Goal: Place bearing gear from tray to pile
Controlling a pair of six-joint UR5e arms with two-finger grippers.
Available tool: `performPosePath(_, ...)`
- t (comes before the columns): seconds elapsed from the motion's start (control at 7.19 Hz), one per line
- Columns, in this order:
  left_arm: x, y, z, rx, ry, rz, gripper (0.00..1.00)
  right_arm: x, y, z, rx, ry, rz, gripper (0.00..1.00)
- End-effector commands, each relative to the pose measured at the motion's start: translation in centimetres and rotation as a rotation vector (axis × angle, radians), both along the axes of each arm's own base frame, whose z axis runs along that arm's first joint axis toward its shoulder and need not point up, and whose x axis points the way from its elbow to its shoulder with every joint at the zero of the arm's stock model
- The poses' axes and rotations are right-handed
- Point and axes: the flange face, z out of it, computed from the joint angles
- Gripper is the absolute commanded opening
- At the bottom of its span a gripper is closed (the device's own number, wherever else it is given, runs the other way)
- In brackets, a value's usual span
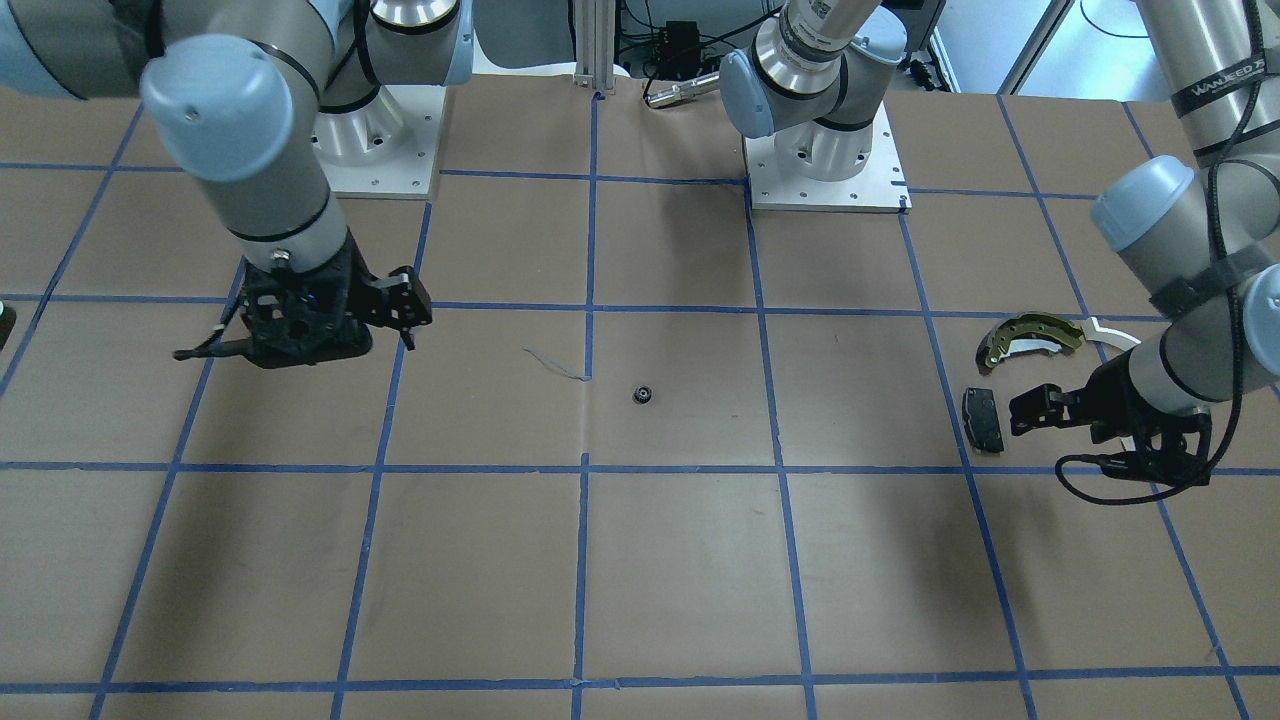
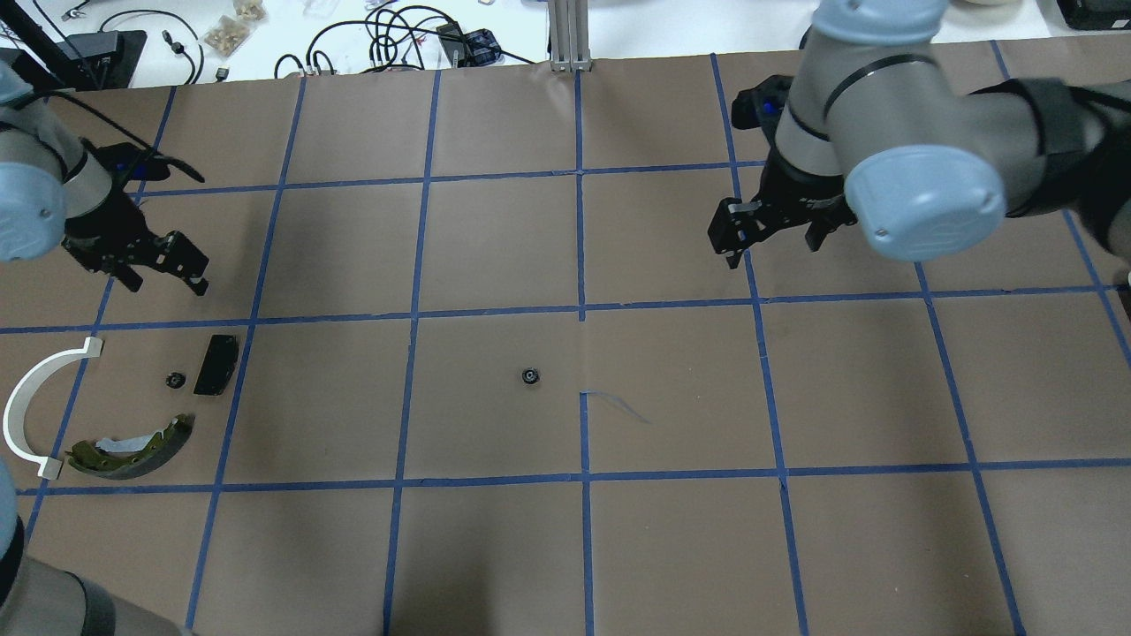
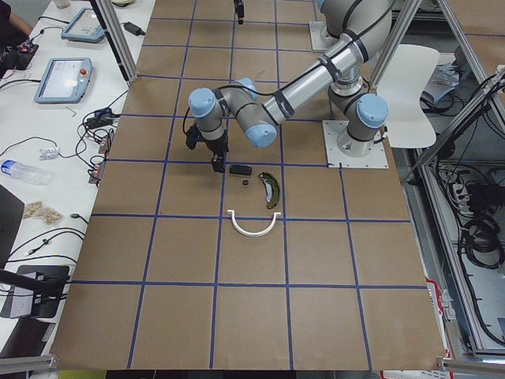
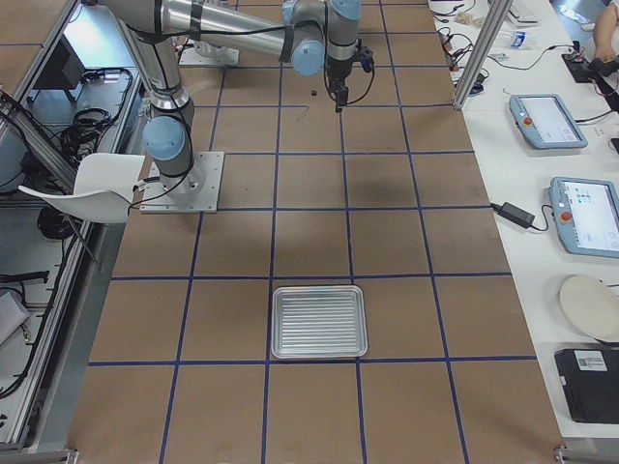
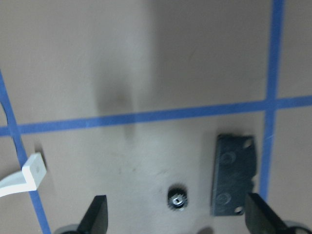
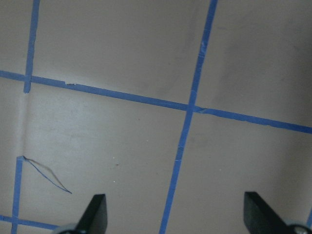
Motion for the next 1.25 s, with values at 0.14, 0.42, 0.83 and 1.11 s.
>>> performPosePath(0.14, -18.2, -0.2, 2.5, -0.039, 0.079, -0.059, 1.0, -0.3, 0.7, 9.0, 0.01, 0.0, -0.238, 1.0)
performPosePath(0.42, -28.3, 1.6, 1.7, -0.032, 0.06, -0.062, 1.0, 0.5, 0.8, 8.8, 0.024, 0.016, -0.313, 1.0)
performPosePath(0.83, -34.8, 4.7, -1.3, 0.014, 0.059, -0.095, 1.0, 0.6, 1.3, 9.0, 0.022, 0.003, -0.288, 1.0)
performPosePath(1.11, -37.0, 7.5, -5.3, -0.032, 0.061, -0.064, 1.0, 0.5, 2.4, 9.5, 0.013, 0.001, -0.288, 1.0)
